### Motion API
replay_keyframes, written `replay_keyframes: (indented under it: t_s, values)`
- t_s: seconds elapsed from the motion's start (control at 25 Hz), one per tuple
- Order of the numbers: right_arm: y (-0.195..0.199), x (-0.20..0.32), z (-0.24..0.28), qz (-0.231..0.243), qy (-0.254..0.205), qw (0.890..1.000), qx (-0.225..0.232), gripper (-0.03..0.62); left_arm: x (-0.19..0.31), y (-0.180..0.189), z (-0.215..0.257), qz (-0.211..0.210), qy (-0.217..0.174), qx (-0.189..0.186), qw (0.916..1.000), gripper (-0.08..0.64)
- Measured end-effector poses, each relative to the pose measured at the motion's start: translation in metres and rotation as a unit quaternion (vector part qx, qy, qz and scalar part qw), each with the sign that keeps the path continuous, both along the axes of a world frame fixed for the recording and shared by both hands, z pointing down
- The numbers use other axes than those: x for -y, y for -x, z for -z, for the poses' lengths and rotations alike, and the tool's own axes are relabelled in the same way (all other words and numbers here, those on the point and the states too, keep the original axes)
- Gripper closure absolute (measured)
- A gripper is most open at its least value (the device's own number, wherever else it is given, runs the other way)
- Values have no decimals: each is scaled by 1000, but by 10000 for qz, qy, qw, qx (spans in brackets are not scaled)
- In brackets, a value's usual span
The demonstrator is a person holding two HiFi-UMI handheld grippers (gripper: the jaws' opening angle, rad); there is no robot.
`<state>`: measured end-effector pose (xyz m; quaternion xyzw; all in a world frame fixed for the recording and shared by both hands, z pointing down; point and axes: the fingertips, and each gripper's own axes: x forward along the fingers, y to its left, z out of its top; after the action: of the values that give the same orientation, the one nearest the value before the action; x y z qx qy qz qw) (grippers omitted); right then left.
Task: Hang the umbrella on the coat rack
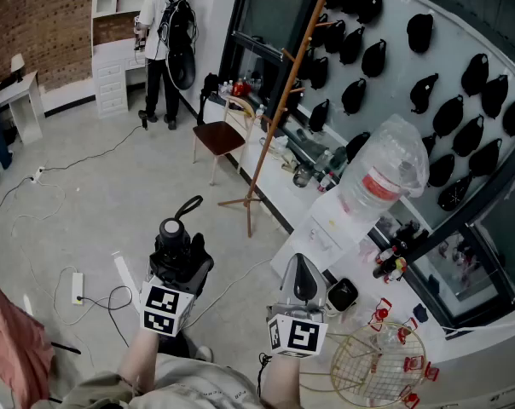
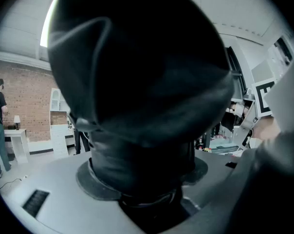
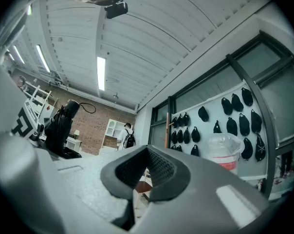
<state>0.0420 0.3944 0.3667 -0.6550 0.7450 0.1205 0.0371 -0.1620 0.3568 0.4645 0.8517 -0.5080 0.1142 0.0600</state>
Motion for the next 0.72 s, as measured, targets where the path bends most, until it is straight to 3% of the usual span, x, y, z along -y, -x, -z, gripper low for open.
replay_keyframes:
  t_s: [0.72]
  values:
    - [-7,1,-4,112,43,9999,-11,592,-5,-12,-7,33,16,32,10000,259]
